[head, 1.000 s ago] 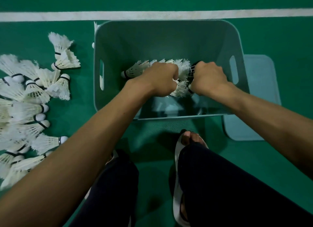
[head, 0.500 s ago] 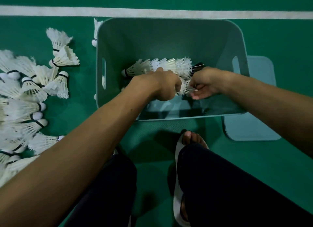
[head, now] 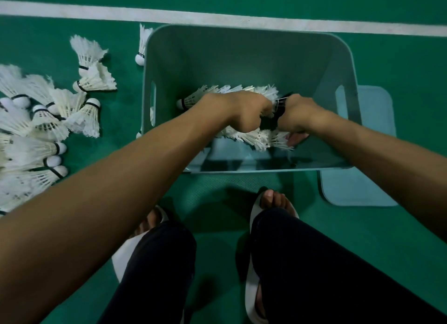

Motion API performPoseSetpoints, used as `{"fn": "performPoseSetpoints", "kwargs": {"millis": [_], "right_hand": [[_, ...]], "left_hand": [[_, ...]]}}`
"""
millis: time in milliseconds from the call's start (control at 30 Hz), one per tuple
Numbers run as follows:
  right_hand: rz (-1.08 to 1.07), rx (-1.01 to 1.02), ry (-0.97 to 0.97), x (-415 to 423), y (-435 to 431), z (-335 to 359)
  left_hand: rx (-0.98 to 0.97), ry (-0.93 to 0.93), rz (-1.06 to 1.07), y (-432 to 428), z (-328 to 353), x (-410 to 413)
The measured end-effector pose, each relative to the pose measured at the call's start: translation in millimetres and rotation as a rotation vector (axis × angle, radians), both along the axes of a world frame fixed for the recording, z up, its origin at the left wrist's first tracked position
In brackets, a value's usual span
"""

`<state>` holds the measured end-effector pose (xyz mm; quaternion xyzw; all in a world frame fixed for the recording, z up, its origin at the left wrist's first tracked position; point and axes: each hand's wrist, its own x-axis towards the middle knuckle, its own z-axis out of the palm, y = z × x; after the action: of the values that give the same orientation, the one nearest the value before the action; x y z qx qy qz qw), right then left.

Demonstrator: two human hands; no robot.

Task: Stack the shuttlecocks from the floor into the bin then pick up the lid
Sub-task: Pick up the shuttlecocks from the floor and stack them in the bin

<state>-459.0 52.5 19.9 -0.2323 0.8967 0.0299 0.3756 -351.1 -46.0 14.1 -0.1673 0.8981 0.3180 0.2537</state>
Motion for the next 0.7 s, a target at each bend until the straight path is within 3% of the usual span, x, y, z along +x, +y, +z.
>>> {"fn": "performPoseSetpoints", "kwargs": {"millis": [133,300,400,567,700], "right_hand": [[-0.211,-0.051,-0.126,-5.4,-0.2,-10.6],[-0.414,-0.136,-0.255,-4.2,3.3,-10.3],[-0.505,-0.156,-0.293,-2.5,1.6,-17.8],[-0.590,-0.141,-0.388,4.2,2.1,-16.4],[-0.583,-0.162,-0.340,-0.1,-2.0,-13.6]], "left_hand": [[-0.071,0.021,-0.032,-3.2,-7.0,-11.3],[-0.172,0.207,0.021,-1.6,-8.1,-4.7],[-0.209,0.190,-0.040,-0.6,-8.8,-1.6],[-0.416,0.247,-0.125,14.5,-27.2,-1.2],[-0.509,0.234,-0.121,19.3,-30.3,-2.0]]}}
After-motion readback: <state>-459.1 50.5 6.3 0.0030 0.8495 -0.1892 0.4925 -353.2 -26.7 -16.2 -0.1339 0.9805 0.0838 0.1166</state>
